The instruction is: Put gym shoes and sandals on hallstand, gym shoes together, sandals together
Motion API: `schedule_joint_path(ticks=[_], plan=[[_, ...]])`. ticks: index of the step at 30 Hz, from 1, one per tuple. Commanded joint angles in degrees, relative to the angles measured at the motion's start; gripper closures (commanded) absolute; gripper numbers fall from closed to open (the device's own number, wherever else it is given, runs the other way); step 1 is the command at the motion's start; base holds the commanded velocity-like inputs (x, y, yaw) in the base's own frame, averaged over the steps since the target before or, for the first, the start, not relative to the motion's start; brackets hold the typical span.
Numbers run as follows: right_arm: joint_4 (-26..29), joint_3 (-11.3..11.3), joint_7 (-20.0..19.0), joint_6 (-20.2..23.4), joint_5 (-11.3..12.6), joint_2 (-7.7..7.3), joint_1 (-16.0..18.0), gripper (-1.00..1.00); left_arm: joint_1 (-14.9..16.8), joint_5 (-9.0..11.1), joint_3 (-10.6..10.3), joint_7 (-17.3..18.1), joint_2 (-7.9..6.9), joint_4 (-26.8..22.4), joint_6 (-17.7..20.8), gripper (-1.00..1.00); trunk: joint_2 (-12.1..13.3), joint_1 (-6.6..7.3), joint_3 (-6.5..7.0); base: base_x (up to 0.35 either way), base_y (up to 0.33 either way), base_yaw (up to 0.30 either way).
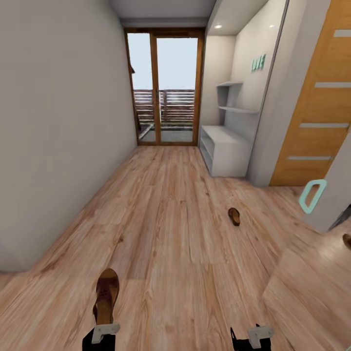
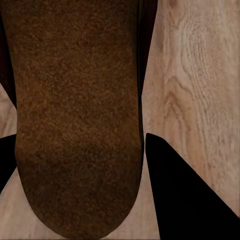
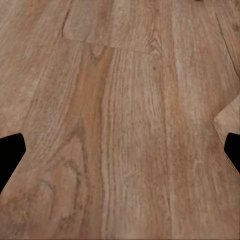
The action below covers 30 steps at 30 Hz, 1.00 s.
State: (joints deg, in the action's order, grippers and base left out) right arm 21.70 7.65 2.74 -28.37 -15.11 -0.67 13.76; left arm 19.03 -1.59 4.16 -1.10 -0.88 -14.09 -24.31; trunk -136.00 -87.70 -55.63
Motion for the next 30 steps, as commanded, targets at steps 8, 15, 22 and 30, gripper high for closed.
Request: schedule_joint_path(ticks=[8, 15, 22, 30], plan=[[-1.2, 0.3, 0.2, -0.2, -0.6, 0.01, 0.0, -1.0, -0.7, -0.3, -0.1, 0.7, -0.25, 0.0, -1.0, 1.0, 0.0, -0.02, -0.05, 0.334, 0.023, 0.0], [-1.9, 0.3, 0.2, -0.3, -0.6, -0.02, 0.0, -1.0, -1.0, -0.3, -0.3, 1.7, -0.31, -0.1, -1.2, 1.0, 0.0, -0.02, -0.05, 0.24, 0.201, 0.0], [-1.9, 0.3, 0.2, -0.2, -0.6, -0.04, 0.0, -1.0, -1.0, -0.3, -0.3, 2.1, -0.3, -0.2, -1.2, 1.0, 0.0, -0.02, -0.05, 0.189, 0.271, 0.0], [-1.9, 0.3, 0.3, -0.2, -0.6, 0.05, 0.0, -1.0, -1.0, -0.3, -0.3, 2.1, -0.27, -0.2, -1.2, 1.0, 0.0, -0.02, -0.05, 0.306, 0.078, 0.0]])
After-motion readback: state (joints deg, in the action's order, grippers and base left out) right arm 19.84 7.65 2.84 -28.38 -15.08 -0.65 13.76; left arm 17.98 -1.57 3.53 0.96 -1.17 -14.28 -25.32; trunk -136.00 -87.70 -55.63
